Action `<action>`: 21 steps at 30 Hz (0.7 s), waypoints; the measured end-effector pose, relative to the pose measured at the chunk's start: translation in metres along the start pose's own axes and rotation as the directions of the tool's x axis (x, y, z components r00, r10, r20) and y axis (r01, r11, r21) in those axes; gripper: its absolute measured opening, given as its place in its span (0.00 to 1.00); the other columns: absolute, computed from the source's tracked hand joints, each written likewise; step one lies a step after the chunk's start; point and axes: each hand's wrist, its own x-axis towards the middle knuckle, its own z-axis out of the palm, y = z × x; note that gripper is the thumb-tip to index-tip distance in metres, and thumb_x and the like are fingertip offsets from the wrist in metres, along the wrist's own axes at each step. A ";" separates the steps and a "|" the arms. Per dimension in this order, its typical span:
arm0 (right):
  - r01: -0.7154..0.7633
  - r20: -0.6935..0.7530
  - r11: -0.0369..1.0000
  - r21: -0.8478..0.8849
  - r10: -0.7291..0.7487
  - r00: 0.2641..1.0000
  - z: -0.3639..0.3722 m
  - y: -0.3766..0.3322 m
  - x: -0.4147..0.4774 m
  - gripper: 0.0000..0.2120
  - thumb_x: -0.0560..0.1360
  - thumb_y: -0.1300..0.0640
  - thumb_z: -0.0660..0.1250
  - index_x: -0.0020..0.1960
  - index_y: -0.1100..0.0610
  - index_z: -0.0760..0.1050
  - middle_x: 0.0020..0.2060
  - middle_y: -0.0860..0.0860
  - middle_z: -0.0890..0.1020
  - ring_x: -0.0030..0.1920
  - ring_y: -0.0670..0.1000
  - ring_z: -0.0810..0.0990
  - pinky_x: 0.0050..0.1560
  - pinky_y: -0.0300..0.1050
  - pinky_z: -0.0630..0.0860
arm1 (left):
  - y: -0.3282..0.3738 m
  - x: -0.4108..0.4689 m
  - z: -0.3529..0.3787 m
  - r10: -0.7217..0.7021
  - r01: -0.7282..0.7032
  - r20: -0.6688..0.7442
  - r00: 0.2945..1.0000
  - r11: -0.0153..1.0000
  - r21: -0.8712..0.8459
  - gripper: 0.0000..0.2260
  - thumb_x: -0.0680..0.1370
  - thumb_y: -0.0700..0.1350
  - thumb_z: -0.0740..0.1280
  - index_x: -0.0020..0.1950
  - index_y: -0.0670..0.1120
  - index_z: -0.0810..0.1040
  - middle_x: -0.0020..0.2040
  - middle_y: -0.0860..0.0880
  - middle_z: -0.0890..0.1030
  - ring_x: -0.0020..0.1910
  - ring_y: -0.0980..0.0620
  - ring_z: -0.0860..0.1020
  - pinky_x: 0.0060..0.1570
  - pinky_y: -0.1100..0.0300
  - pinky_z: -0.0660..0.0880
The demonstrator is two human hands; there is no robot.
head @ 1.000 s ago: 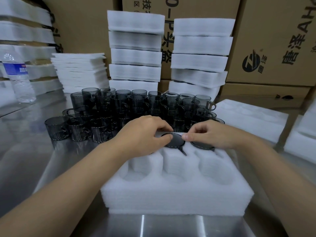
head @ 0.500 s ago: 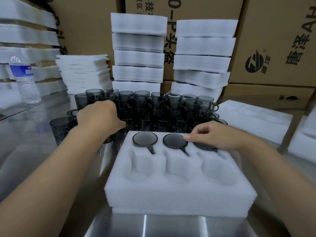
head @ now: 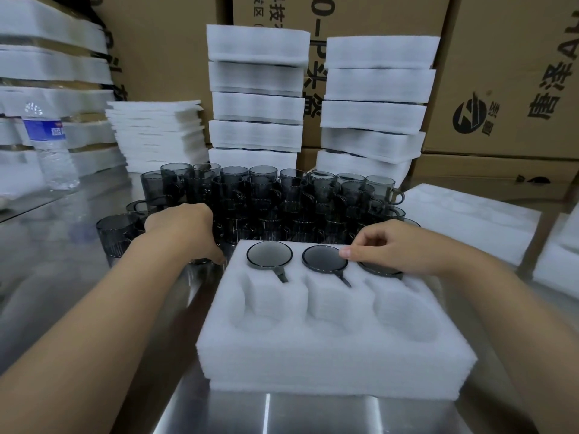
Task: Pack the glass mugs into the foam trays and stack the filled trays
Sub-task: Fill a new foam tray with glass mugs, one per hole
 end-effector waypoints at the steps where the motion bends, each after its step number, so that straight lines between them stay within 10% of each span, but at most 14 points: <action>1: 0.000 0.001 1.000 0.002 0.000 1.000 0.000 0.000 0.000 0.30 0.56 0.26 0.66 0.39 0.52 0.79 0.26 0.43 0.73 0.27 0.44 0.68 0.36 0.43 0.66 | 0.001 0.000 0.000 0.001 -0.001 -0.002 1.000 1.000 -0.001 0.18 0.66 0.56 0.76 0.36 0.47 0.71 0.34 0.50 0.77 0.39 0.48 0.77 0.36 0.58 0.69; 13: 0.001 0.015 1.000 0.002 -0.001 1.000 -0.002 -0.003 -0.002 0.28 0.59 0.27 0.66 0.40 0.50 0.79 0.26 0.42 0.74 0.26 0.42 0.69 0.36 0.42 0.67 | 0.017 -0.013 -0.011 0.034 -0.037 -0.294 0.955 0.999 -0.005 0.17 0.69 0.54 0.72 0.32 0.45 0.70 0.30 0.49 0.74 0.28 0.51 0.69 0.27 0.63 0.59; 21: 0.056 -0.140 0.998 -0.031 -0.060 0.988 -0.001 -0.009 -0.003 0.28 0.57 0.24 0.63 0.40 0.47 0.80 0.27 0.42 0.76 0.26 0.40 0.70 0.34 0.40 0.67 | 0.040 -0.029 -0.009 0.216 -0.345 -0.605 0.766 0.933 -0.104 0.14 0.69 0.59 0.66 0.47 0.52 0.76 0.38 0.54 0.80 0.39 0.48 0.77 0.28 0.63 0.60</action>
